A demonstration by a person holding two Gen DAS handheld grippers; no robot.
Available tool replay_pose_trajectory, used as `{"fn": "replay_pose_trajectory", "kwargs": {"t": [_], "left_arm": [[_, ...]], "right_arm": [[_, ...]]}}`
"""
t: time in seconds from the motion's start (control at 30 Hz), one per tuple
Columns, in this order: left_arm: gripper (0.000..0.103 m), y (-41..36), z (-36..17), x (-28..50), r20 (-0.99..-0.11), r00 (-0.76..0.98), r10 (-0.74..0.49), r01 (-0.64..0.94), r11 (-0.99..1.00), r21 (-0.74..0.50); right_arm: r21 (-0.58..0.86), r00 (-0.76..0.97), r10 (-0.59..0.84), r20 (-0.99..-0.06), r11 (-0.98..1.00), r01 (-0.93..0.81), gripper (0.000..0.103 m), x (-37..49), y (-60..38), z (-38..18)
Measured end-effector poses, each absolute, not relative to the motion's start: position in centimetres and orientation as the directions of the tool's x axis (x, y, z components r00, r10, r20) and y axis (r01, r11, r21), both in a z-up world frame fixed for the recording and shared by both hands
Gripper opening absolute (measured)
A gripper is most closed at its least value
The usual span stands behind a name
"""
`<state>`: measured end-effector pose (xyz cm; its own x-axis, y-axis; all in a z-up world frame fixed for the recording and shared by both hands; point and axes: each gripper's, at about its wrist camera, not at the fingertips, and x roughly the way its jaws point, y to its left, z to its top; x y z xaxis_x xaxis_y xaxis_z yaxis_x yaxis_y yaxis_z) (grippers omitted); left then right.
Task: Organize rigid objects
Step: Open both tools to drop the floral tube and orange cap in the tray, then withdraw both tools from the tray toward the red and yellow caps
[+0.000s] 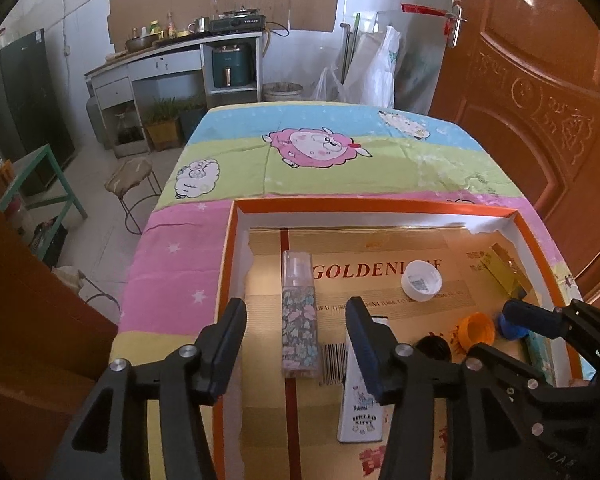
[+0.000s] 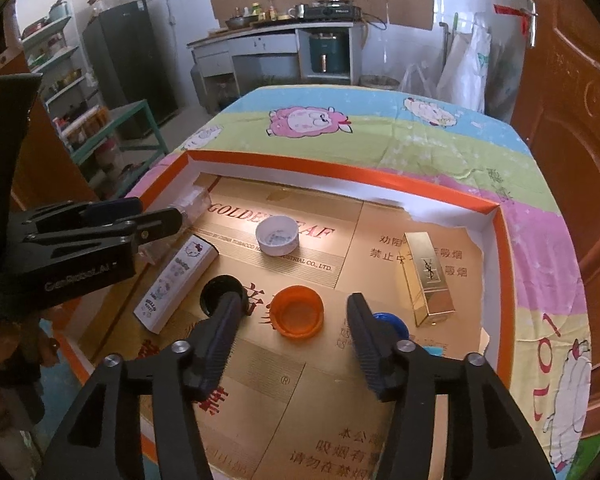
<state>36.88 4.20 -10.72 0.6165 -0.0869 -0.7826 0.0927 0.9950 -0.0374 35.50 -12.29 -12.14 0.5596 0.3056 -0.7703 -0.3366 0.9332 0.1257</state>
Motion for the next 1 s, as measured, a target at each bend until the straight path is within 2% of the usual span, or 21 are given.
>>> {"fn": "replay_pose_trajectory", "kwargs": {"t": [0.07, 0.13, 0.2, 1.0], "left_arm": [[0.052, 4.2, -10.4, 36.5, -0.778, 0.622, -0.09, 0.092, 0.995, -0.041], [0.054, 4.4, -10.1, 35.9, -0.771, 0.629, -0.097, 0.093, 0.994, -0.049], [0.059, 4.4, -9.8, 35.4, -0.766, 0.635, -0.101, 0.094, 0.994, -0.053], [0.059, 4.4, -6.3, 28.6, -0.731, 0.671, -0.127, 0.116, 0.991, -0.066]], "right_arm": [[0.13, 0.562, 0.308, -0.767, 0.933, -0.335, 0.06, 35.1, -12.4, -11.9], [0.133, 0.567, 0.309, -0.763, 0.934, -0.331, 0.065, 34.6, -12.6, -11.7], [0.134, 0.57, 0.308, -0.762, 0.936, -0.326, 0.066, 34.3, -12.8, -11.5], [0.134, 0.622, 0.282, -0.731, 0.952, -0.274, 0.067, 28.0, -14.3, -7.6]]}}
